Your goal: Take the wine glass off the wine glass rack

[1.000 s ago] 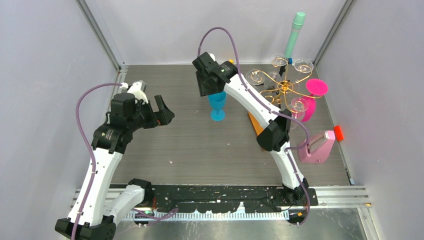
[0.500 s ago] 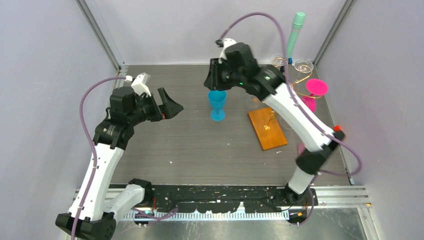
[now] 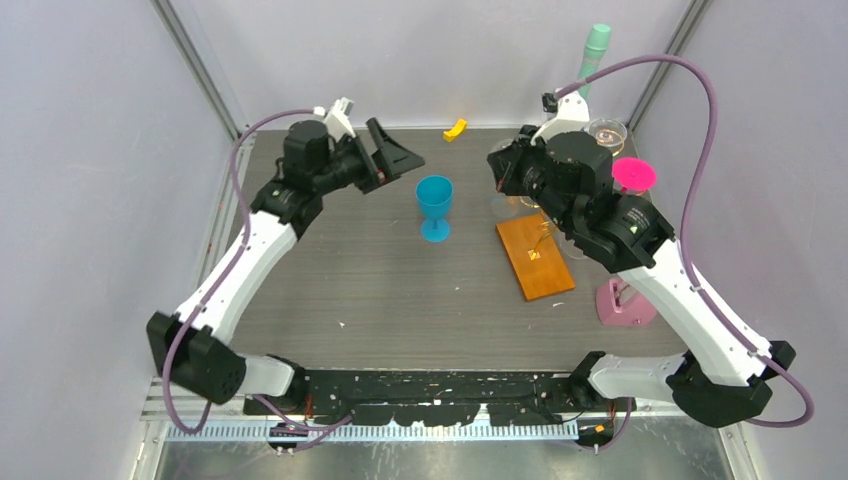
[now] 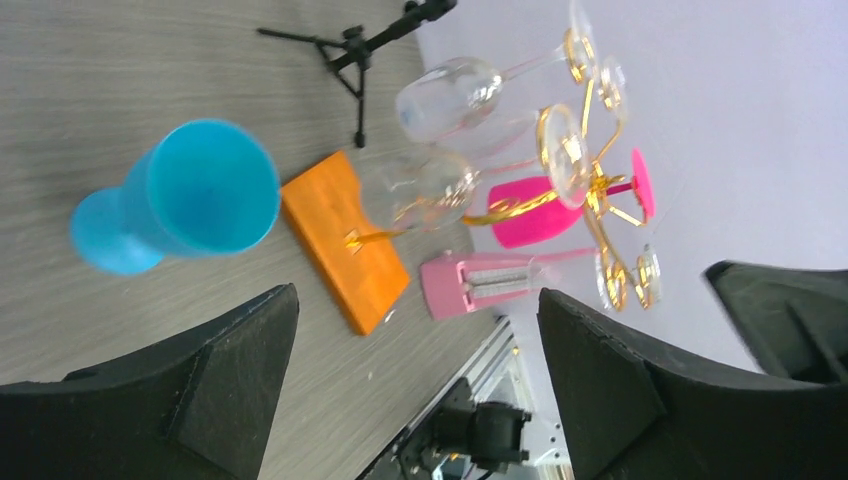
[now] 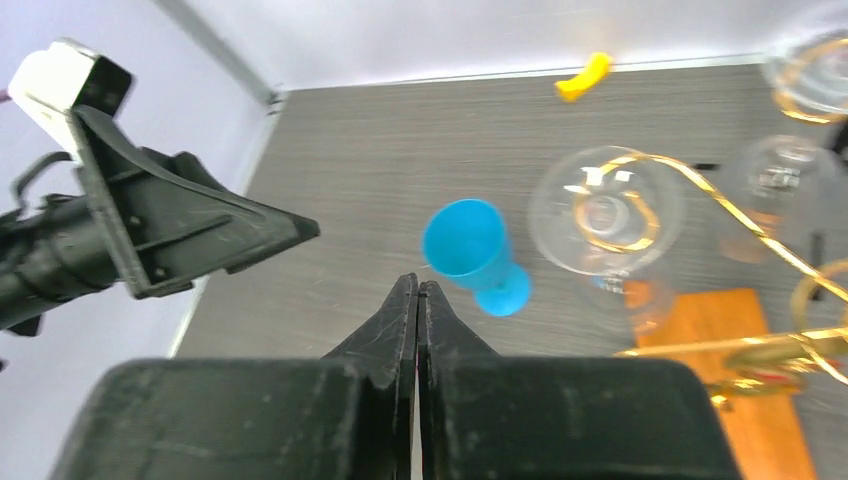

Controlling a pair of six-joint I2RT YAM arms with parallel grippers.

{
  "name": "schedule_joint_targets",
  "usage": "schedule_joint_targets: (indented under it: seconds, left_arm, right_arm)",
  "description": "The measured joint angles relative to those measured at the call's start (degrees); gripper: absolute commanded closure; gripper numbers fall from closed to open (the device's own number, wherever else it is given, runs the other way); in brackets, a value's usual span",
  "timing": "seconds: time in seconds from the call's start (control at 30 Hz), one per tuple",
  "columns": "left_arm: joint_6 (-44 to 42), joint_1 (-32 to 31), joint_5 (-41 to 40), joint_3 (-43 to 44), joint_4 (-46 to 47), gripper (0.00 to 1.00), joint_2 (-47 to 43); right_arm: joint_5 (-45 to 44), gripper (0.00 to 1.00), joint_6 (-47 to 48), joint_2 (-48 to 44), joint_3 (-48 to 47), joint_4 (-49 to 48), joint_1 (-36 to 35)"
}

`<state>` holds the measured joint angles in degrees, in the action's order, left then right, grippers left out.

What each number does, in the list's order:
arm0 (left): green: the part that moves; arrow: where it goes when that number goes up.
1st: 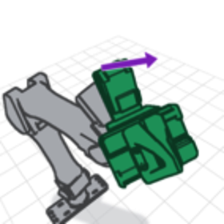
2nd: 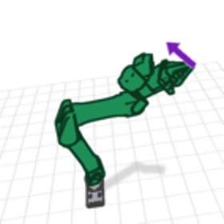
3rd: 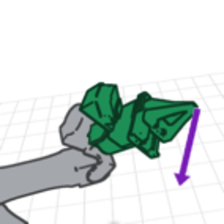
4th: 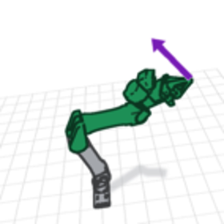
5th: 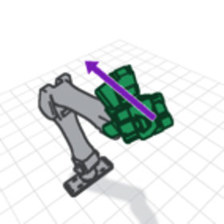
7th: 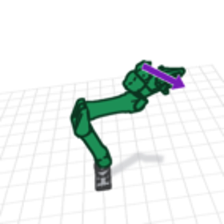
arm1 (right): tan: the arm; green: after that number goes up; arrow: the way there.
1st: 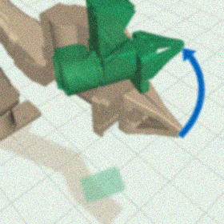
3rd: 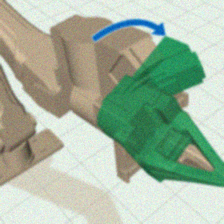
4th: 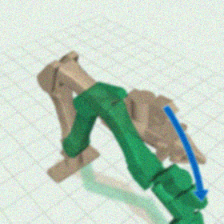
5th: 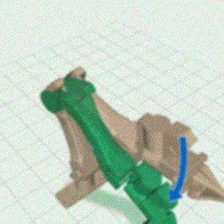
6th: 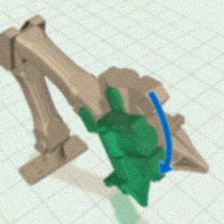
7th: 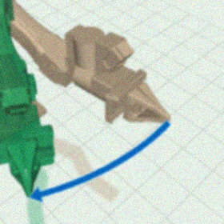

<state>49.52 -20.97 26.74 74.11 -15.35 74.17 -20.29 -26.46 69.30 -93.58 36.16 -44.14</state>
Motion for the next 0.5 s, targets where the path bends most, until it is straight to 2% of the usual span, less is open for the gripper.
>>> schedule_joint_targets:
  seconds: [0.07,0.13,0.2,0.27,0.33,0.5]
  left_arm:
    - [2.2,-2.2,-0.4,3.6,2.7,0.1,4.6]
    - [3.9,-3.6,-0.4,6.8,4.7,0.12,8.5]
    - [5.5,-4.7,-0.4,9.9,6.8,0.13,12.2]
    - [8.5,-5.4,-0.3,13.5,9.3,0.12,16.9]
    - [10.2,-5.8,0.0,14.3,10.8,0.11,18.7]
    - [15.3,-6.7,1.0,17.5,14.8,0.1,24.7]
  right_arm:
    - [-4.7,0.97,0.2,-1.2,2.3,0.1,0.0]
    - [-7.5,0.89,0.2,-2.5,3.8,0.4,0.0]
    - [-9.3,0.77,0.4,-4.0,4.6,0.7,0.0]
    - [-10.3,0.7,0.5,-6.1,4.7,1.4,0.0]
    - [-10.7,0.66,0.6,-7.8,4.7,2.0,0.0]
    - [-10.8,0.64,0.2,-10.9,4.7,3.7,0.0]
